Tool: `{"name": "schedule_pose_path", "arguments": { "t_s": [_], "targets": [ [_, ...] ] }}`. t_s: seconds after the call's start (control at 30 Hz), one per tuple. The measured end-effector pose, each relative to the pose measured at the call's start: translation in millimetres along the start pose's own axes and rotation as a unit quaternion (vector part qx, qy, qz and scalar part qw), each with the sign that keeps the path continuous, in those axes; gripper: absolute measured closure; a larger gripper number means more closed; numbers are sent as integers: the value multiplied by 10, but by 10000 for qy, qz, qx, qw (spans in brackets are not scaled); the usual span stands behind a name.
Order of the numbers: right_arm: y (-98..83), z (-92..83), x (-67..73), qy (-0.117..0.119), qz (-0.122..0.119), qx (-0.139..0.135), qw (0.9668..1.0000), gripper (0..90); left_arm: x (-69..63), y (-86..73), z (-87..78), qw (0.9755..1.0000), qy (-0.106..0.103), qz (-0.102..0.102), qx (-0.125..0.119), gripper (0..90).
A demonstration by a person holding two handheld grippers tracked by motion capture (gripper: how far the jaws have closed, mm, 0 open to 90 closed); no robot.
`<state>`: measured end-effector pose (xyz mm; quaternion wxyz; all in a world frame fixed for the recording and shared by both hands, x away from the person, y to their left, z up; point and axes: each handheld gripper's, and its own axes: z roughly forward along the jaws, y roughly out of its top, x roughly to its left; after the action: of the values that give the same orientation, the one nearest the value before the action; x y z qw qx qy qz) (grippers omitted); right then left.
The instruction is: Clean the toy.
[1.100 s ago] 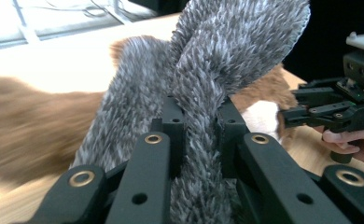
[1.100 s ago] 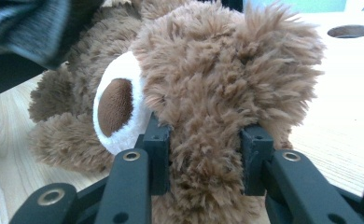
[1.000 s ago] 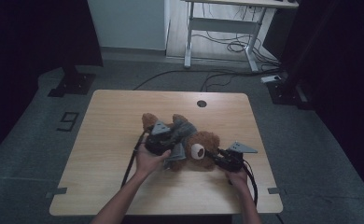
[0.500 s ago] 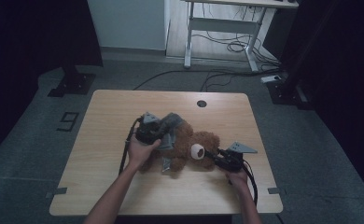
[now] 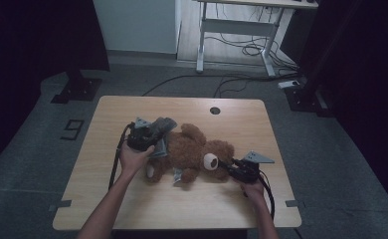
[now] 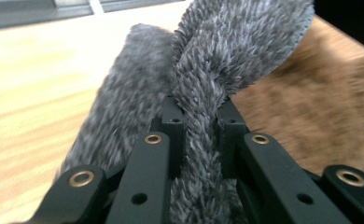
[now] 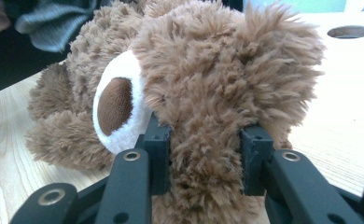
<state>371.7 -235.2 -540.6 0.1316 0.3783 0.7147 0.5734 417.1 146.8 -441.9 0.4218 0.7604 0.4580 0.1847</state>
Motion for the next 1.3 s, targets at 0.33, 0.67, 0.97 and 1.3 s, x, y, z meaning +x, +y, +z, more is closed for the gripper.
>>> {"name": "schedule_pose_path", "arguments": {
  "t_s": [0.33, 0.67, 0.97, 1.3],
  "targets": [
    [0, 0, -2, 5, -3, 2, 10000, 628, -821, 165, 128, 9950, -779, 619, -100, 776],
    [1, 0, -5, 30, -22, -1, 10000, 628, -926, -2, 473, 9936, -840, 724, 212, 775],
    [1, -3, 3, 25, -40, 6, 10000, 628, -495, -29, 183, 9973, -231, 686, 79, 774],
    [-4, 1, -6, 38, 0, -16, 10000, 628, 49, -186, 146, 9981, 405, 338, 306, 774]
  ]
}}
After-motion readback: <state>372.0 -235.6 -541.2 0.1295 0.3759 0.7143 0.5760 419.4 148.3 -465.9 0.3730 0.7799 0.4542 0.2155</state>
